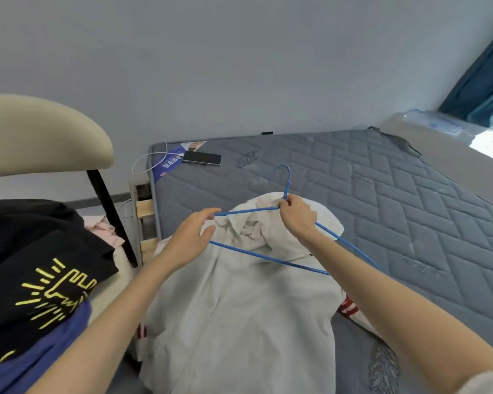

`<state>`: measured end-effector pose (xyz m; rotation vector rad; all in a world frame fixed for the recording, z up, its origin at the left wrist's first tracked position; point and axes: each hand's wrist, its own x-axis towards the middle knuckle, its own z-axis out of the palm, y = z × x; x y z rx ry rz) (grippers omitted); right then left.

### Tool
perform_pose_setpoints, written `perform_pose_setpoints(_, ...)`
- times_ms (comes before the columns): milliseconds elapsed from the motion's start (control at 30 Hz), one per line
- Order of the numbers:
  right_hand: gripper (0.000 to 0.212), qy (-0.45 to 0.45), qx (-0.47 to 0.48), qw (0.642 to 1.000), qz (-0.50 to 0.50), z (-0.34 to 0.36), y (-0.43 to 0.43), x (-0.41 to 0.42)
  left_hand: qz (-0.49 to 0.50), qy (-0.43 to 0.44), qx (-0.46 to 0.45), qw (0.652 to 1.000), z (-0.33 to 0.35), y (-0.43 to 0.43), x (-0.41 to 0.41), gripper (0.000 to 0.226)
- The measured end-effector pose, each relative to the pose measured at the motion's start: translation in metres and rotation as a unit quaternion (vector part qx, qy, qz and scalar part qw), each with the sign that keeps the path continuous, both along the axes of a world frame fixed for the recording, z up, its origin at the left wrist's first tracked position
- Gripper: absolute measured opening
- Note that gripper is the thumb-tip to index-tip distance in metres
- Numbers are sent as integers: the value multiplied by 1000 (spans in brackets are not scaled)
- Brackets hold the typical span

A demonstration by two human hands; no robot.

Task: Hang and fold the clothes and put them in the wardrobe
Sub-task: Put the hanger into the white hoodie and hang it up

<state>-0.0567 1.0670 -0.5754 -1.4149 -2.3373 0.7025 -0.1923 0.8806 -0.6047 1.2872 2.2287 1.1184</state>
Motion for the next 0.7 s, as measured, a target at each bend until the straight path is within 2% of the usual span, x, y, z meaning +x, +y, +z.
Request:
perform_pose_setpoints(167, 25, -22, 57, 998, -6, -21, 51, 24, 94, -80, 19, 992, -42, 42, 27, 38)
perform_pose_setpoints(367, 24, -59, 116, 991, -20, -27, 107, 41, 201, -161, -56, 964, -61, 90, 37, 47)
perform_pose_setpoints(500, 25, -56, 148, 987, -29, -31, 128, 52, 260, -245, -81, 930, -71, 125, 31, 52)
perform_pose_setpoints(700, 23, -64, 144, 986, -50, -44, 142, 62, 310, -257, -96, 910, -93, 159, 18, 50)
